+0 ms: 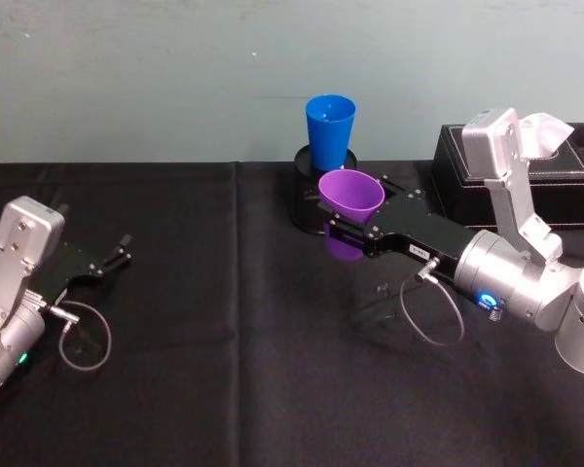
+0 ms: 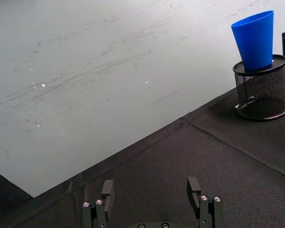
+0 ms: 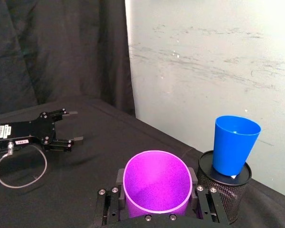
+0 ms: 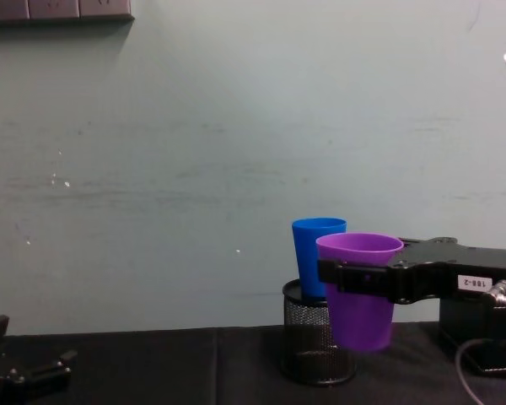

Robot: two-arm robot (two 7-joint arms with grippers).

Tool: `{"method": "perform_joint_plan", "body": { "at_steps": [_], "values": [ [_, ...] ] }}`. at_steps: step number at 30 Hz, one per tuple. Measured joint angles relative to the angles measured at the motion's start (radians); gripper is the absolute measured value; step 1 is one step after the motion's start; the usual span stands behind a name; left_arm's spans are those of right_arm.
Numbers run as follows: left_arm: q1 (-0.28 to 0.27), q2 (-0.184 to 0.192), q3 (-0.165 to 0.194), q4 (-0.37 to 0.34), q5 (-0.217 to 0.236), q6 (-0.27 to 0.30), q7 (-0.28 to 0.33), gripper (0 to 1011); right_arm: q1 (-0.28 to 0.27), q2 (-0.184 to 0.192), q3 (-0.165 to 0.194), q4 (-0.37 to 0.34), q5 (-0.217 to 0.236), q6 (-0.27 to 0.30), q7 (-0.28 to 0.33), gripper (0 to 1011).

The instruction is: Pick up one cup with a gripper and tap it against the other cup.

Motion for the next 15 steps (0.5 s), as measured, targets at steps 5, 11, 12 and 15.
{"method": "perform_joint_plan", "body": {
  "at_steps": [5,11,12,15],
  "values": [
    [0.000,0.000,0.000,0.000,0.000,0.000,0.000,1000,0.001,0.000,0.000,0.001,-0.002,0.000,0.001,726],
    [0.000,0.000,0.000,0.000,0.000,0.000,0.000,1000,0.001,0.000,-0.001,0.001,-0.004,-0.001,0.001,726],
    [0.000,0.000,0.000,0.000,0.000,0.000,0.000,1000,0.001,0.000,-0.001,0.001,-0.004,-0.001,0.001,726],
    [0.000,0.000,0.000,0.000,0.000,0.000,0.000,1000,0.001,0.000,-0.001,0.002,-0.005,-0.001,0.001,726]
  ]
}}
